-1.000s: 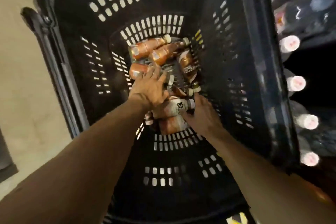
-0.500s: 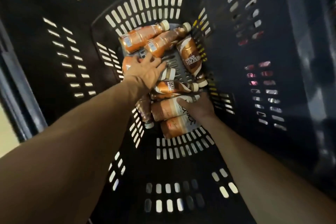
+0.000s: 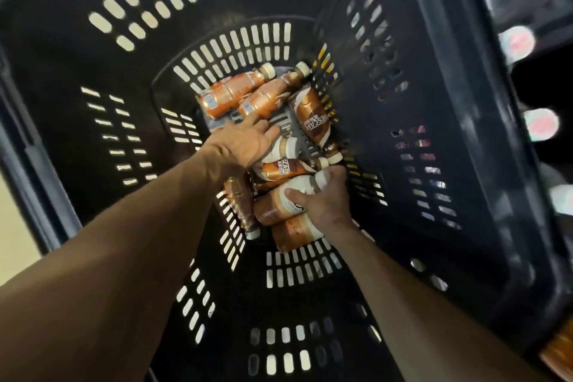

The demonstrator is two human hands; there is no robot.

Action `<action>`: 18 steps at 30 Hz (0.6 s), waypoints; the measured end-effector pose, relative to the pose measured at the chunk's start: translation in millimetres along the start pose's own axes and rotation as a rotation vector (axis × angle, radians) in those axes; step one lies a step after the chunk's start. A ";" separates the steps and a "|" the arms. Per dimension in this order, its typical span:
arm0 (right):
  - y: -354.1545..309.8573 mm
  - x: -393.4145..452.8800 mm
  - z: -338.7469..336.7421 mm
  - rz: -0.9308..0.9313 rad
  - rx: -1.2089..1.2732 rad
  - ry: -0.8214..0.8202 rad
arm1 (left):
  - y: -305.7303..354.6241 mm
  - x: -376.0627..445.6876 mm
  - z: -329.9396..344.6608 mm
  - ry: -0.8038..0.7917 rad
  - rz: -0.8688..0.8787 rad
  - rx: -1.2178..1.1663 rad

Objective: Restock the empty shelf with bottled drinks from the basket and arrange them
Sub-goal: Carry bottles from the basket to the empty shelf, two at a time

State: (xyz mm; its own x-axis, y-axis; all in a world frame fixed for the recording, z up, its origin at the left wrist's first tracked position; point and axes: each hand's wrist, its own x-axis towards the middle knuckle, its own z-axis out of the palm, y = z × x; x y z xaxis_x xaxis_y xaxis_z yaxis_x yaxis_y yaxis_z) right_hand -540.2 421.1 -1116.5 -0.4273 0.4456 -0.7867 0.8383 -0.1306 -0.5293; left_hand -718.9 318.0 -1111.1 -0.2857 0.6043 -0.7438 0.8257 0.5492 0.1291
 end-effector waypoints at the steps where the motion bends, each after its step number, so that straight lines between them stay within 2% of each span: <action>1: -1.7 -0.6 -0.8 -0.010 0.010 -0.002 | 0.6 -2.4 -3.9 0.022 0.015 -0.017; 3: -8.0 -2.6 -5.3 -0.022 0.040 -0.006 | 1.5 -7.9 -11.3 0.112 0.070 -0.111; 9: -51.0 -17.2 -34.1 -0.112 0.122 0.049 | 5.5 -43.2 -43.4 0.418 0.120 -0.642; 14: -103.8 -37.2 -60.9 -0.208 0.134 0.068 | -1.1 -87.5 -77.8 0.444 -0.153 -1.020; 18: -163.4 -75.5 -78.8 -0.314 0.112 0.041 | -6.2 -135.7 -116.1 0.541 -0.192 -1.128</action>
State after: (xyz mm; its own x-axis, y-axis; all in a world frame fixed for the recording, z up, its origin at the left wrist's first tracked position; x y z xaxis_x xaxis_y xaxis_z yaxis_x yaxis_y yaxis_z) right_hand -618.2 478.6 -945.6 -0.6425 0.5148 -0.5676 0.6246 -0.0774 -0.7771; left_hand -741.7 299.7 -934.8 -0.7362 0.4724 -0.4847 -0.0472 0.6785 0.7330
